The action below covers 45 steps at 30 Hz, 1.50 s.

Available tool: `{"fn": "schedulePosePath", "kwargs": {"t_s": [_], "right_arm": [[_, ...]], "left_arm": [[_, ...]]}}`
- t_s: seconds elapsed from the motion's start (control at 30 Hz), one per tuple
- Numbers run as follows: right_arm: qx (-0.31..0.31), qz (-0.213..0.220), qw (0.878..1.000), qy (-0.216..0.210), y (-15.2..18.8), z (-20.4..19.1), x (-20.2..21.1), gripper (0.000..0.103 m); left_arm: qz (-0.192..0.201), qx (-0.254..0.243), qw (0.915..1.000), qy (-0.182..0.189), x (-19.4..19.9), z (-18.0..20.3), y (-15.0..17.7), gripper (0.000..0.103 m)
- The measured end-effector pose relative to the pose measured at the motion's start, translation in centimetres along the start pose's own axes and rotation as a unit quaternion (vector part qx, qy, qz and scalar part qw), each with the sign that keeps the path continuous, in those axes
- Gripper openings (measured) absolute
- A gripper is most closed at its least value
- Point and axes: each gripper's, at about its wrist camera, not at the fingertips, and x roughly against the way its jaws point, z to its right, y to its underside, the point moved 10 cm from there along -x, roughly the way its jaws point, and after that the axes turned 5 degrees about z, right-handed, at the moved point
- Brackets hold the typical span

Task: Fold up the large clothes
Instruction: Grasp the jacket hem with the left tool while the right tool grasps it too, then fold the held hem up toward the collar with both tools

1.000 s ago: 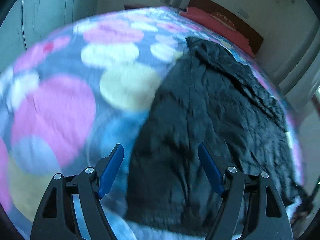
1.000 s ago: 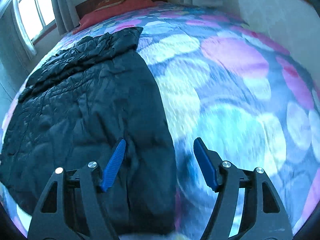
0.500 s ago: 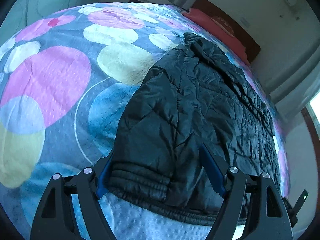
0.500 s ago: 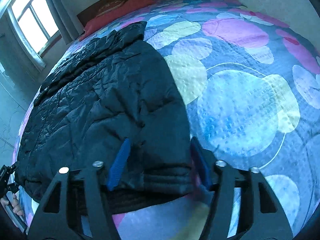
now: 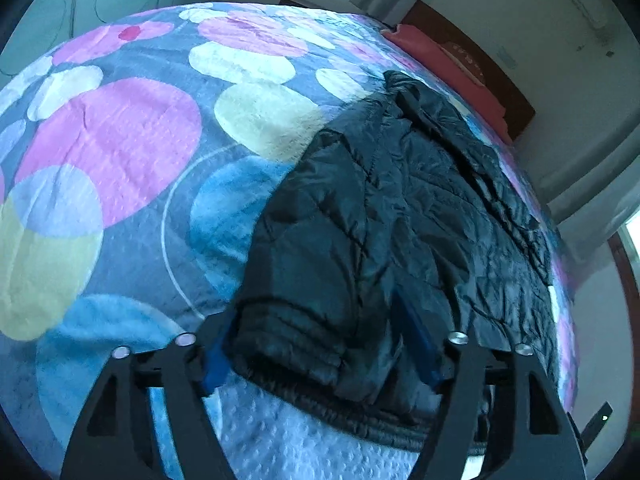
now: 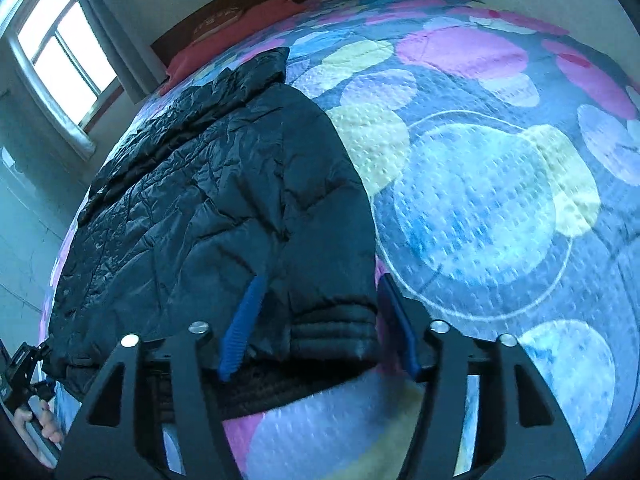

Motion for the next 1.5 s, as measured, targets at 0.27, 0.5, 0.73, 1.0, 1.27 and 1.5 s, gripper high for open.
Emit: {"fn": "schedulePosePath", "kwargs": {"t_s": [0.27,0.5,0.73,1.0,1.27,1.5], "right_arm": [[0.008,0.014,1.0,-0.001,0.0,-1.0,-0.4,0.019],[-0.005,0.026,0.999,-0.031,-0.5,-1.3,1.8,0.013],[0.006,0.029,0.998,-0.048,-0.2,-1.7,5.2,0.012],[-0.001,0.02,0.997,-0.068,1.5,-1.7,9.0,0.012],[-0.039,0.038,0.99,-0.131,-1.3,-3.9,11.1,0.012],[-0.018,0.08,0.982,-0.172,-7.6,-8.3,10.5,0.012]], "left_arm": [[0.024,-0.01,0.9996,-0.011,-0.4,0.7,-0.3,0.029],[0.047,-0.021,0.9986,0.011,2.2,1.5,-1.0,0.019],[0.047,-0.027,0.9982,0.025,4.9,1.3,-0.8,0.018],[0.044,-0.013,0.9978,0.046,9.2,0.3,-0.6,0.017],[0.074,-0.018,0.9935,0.085,11.2,2.9,-4.6,0.015],[0.105,-0.038,0.9884,0.103,9.5,6.9,-10.4,0.015]]}}
